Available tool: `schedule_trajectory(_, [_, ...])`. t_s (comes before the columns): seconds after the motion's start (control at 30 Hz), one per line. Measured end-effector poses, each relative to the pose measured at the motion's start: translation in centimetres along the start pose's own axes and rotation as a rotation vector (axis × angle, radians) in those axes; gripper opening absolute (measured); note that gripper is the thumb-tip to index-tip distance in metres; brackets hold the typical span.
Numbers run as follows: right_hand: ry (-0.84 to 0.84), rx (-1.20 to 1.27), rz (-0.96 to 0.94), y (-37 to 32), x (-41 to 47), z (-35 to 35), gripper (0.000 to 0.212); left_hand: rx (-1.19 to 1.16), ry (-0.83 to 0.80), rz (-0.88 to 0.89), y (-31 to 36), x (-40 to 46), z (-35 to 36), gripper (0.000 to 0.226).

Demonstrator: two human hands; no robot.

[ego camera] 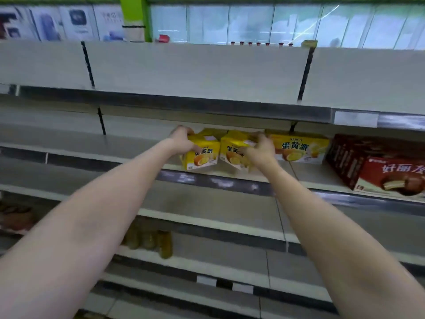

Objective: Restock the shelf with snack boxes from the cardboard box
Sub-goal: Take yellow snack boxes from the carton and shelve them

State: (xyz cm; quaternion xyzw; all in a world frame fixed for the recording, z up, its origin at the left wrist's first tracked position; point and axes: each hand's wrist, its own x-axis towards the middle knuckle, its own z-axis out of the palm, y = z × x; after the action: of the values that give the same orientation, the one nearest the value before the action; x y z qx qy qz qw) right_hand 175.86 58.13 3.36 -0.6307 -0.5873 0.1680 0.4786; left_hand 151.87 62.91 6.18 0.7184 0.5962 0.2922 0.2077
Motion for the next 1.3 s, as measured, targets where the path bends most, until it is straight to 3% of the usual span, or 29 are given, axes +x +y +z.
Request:
schedule_trajectory(0.13, [-0.154,-0.056,0.099,1.5,3.7,0.4,0.045,0.098,-0.107,0.002,-0.4,3.2,0.5,0.078])
schedule_trajectory(0.27, [-0.266,-0.256,0.15,3.7,6.5,1.7,0.077,0.286,-0.163,0.004,-1.0,5.7,1.5,0.076])
schedule_trajectory(0.47, [-0.257,-0.549,-0.048,4.1,7.6,2.6,0.074,0.367,-0.17,-0.001,-2.0,8.1,3.4,0.085])
schedule_trajectory(0.67, [-0.102,-0.727,-0.202,5.4,8.1,5.4,0.068,0.411,-0.059,0.152,-2.2,9.9,4.8,0.075])
schedule_trajectory(0.87, [-0.008,-0.755,-0.16,4.9,7.8,7.1,0.066,0.387,-0.036,0.163,-2.4,11.2,5.4,0.075])
schedule_trajectory(1.07, [-0.042,-0.786,-0.105,4.4,8.0,7.2,0.068,0.4,-0.05,0.137,-2.1,10.7,5.5,0.078])
schedule_trajectory(1.3, [-0.092,-0.87,-0.079,3.0,7.2,7.2,0.071,0.589,-0.033,0.231,-2.2,8.2,5.3,0.044])
